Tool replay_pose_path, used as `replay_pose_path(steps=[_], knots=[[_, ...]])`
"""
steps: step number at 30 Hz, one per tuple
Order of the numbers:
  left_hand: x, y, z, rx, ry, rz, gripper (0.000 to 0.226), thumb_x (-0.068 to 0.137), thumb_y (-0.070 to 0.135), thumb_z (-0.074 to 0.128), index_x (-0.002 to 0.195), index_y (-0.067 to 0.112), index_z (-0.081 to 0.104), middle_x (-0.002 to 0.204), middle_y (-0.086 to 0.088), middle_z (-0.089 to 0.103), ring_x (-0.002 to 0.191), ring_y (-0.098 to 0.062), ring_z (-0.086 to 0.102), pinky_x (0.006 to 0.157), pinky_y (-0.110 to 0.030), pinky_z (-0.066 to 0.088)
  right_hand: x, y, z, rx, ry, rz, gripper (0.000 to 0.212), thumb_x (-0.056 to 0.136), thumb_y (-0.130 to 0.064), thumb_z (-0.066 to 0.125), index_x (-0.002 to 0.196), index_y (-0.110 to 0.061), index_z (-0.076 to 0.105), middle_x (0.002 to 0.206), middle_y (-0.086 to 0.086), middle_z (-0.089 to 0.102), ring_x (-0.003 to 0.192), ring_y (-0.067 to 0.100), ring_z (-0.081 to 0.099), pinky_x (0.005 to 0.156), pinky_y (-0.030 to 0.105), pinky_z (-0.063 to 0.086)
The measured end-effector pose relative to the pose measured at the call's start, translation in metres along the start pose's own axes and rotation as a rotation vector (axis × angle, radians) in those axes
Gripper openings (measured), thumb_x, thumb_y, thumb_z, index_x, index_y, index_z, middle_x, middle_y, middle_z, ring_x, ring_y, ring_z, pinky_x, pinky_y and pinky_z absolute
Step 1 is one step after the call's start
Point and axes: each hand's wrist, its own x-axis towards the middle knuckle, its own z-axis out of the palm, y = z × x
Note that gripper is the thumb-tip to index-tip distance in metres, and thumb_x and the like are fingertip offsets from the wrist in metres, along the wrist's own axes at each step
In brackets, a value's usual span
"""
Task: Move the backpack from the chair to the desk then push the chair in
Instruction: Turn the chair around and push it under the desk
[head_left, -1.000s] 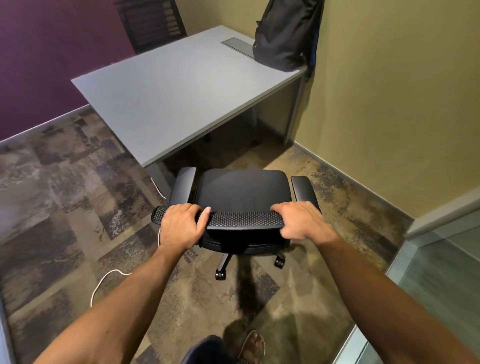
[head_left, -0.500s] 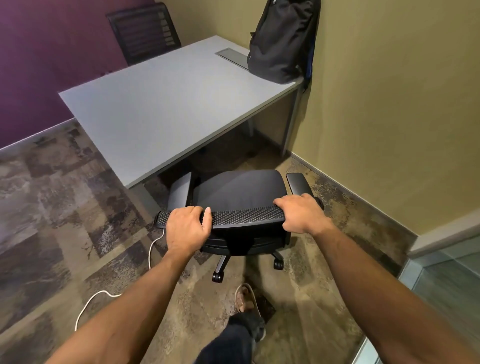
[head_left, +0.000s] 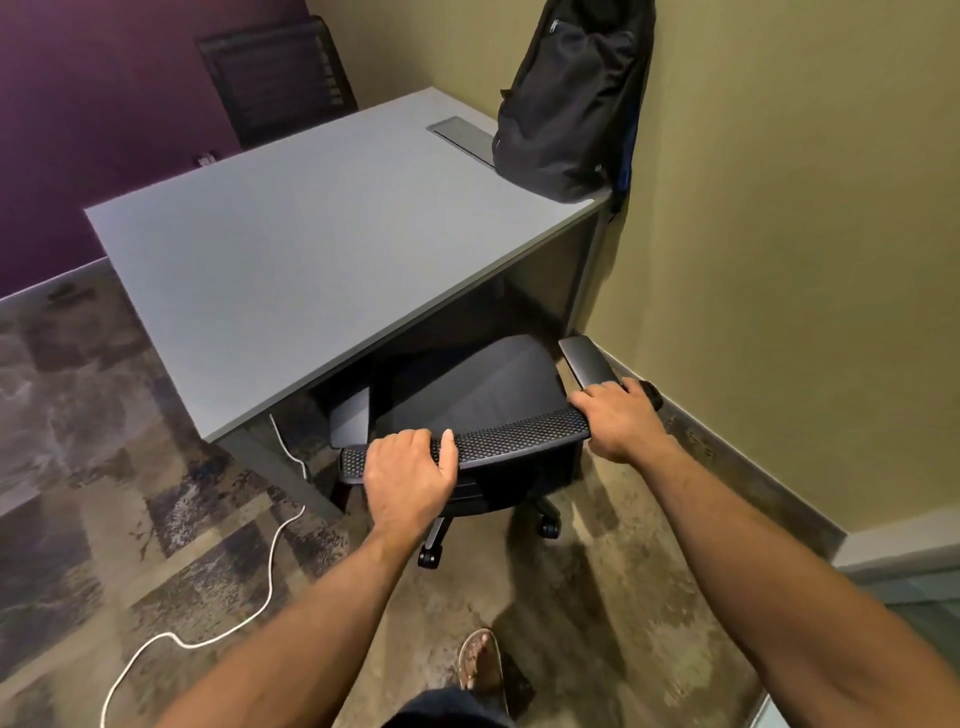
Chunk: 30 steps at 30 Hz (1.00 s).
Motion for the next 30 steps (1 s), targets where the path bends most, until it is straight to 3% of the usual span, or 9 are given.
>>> replay_pose_path(steps=[7,18,24,30], knots=[[0.047,0.025,0.009,0.026,0.0,0.008,0.055,0.099,0.052,0.032,0.067,0.014,0.057,0.066,-0.005,0.061,0.067,-0.026,0.058,0.07,-0.041,0.038,0.051,0.036,-0.014,-0.011,0.018,-0.031,0.044,0.08,-0.015,0.056,0.121,-0.026,0.051,0.118,0.004,0.059,0.118,0.028,0.05,0.111,0.051,0.025],[0.102,0.087,0.023,0.012,-0.006,-0.152,0.049,0.096,0.048,0.035,0.063,0.015,0.052,0.062,-0.003,0.058,0.064,-0.026,0.056,0.069,-0.041,0.039,0.125,0.106,-0.035,-0.081,0.059,-0.181,0.04,0.081,-0.016,0.056,0.12,-0.025,0.051,0.115,0.003,0.06,0.115,0.028,0.052,0.104,0.046,0.03],[0.134,0.114,0.031,0.02,0.016,-0.167,0.054,0.092,0.056,0.031,0.074,0.02,0.067,0.069,-0.001,0.068,0.07,-0.024,0.064,0.066,-0.04,0.045,0.166,0.149,-0.049,-0.108,0.063,-0.276,0.037,0.085,-0.017,0.056,0.121,-0.025,0.05,0.119,0.004,0.06,0.117,0.027,0.052,0.105,0.046,0.029],[0.156,0.142,0.04,0.047,0.065,-0.2,0.054,0.093,0.055,0.031,0.074,0.021,0.067,0.067,0.001,0.066,0.066,-0.023,0.063,0.064,-0.038,0.044,0.203,0.18,-0.056,-0.136,0.06,-0.344,0.037,0.088,-0.018,0.054,0.124,-0.025,0.049,0.121,0.004,0.059,0.119,0.028,0.051,0.109,0.047,0.026]])
